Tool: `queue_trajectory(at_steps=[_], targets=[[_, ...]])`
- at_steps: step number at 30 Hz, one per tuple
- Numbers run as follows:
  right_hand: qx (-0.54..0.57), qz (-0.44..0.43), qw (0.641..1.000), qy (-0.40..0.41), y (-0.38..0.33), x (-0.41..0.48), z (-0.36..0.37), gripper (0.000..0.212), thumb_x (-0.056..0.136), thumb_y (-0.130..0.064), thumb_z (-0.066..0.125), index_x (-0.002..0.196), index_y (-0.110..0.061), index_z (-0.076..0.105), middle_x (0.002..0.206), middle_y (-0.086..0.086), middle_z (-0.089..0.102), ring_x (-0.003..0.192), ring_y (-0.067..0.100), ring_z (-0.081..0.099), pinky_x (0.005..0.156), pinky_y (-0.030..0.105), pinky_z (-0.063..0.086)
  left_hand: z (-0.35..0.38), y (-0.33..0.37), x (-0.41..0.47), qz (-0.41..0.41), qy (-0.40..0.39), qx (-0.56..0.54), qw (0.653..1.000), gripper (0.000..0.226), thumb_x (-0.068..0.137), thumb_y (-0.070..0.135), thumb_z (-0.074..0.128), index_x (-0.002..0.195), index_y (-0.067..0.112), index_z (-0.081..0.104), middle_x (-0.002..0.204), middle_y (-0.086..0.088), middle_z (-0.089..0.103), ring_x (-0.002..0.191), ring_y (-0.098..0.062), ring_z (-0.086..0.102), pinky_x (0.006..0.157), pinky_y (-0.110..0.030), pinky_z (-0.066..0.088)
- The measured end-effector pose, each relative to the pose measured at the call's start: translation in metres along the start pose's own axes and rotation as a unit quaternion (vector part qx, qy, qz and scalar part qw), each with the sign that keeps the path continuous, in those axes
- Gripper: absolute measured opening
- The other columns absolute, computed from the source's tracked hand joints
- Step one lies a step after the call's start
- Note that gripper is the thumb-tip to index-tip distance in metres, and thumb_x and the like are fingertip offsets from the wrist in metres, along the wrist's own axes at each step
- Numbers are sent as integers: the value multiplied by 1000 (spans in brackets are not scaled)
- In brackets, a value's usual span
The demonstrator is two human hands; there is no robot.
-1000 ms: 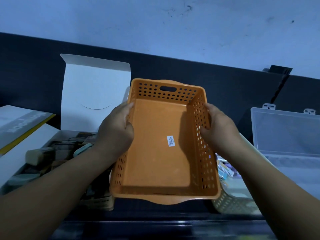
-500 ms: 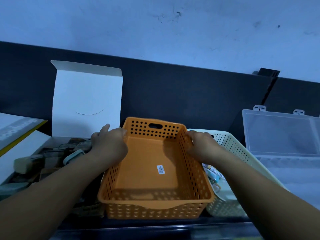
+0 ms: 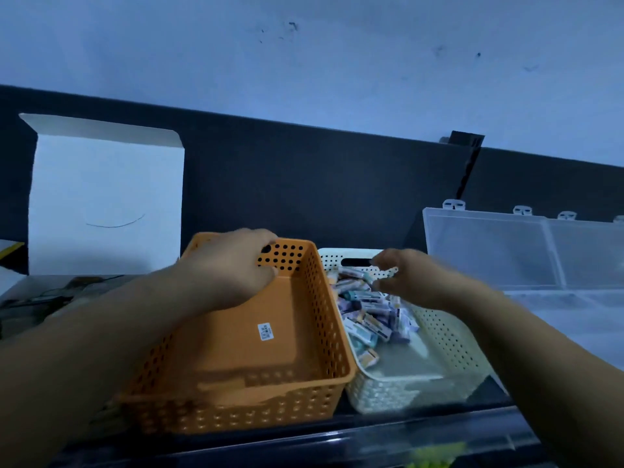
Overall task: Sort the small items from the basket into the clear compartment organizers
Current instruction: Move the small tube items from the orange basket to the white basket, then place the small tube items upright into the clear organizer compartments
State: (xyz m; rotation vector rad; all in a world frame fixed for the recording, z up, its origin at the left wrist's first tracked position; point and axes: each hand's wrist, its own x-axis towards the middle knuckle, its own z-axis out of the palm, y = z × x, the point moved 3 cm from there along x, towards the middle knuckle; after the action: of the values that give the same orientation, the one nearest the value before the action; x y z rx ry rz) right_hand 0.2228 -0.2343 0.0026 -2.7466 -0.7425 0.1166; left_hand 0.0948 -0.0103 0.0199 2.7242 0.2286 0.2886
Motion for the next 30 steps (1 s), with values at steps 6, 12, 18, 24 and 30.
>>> queue_trajectory(at_steps=[6, 12, 18, 24, 30], targets=[[-82, -74, 990, -85, 32, 7, 11, 39, 86, -32, 67, 124, -25, 58, 113, -5, 61, 99, 14, 57, 83, 27, 47, 46, 81, 17, 65, -116, -14, 991, 50, 89, 32, 64, 136, 29, 47, 134, 5, 53, 117, -14, 53, 95, -31, 46], [-122, -157, 971, -130, 42, 21, 25, 24, 83, -28, 68, 104, -18, 64, 101, 1, 65, 90, 22, 61, 79, 36, 52, 95, 125, 33, 50, -150, 114, 981, 33, 87, 16, 65, 119, 25, 59, 122, 4, 57, 110, -16, 55, 81, -22, 42], [-133, -210, 959, -132, 47, 30, 32, 21, 84, -23, 67, 102, -14, 60, 101, 7, 64, 88, 25, 60, 71, 34, 50, 118, 138, 30, 27, -174, 272, 946, 25, 90, 14, 53, 115, 16, 58, 116, -7, 59, 103, -25, 57, 71, -30, 39], [-92, -220, 968, -78, 55, 30, 21, 11, 87, -21, 63, 94, -18, 54, 95, 4, 60, 84, 23, 57, 66, 31, 47, 129, 133, 33, 52, -143, 324, 934, 26, 90, 18, 53, 116, 22, 55, 116, -5, 60, 103, -25, 59, 78, -33, 45], [76, -171, 981, -51, 81, 20, -9, 10, 96, -20, 49, 95, -20, 59, 85, -1, 64, 74, 15, 61, 63, 23, 47, 132, 129, 32, 80, -162, 319, 930, 25, 89, 24, 53, 114, 22, 58, 118, -3, 58, 107, -22, 56, 87, -37, 49]])
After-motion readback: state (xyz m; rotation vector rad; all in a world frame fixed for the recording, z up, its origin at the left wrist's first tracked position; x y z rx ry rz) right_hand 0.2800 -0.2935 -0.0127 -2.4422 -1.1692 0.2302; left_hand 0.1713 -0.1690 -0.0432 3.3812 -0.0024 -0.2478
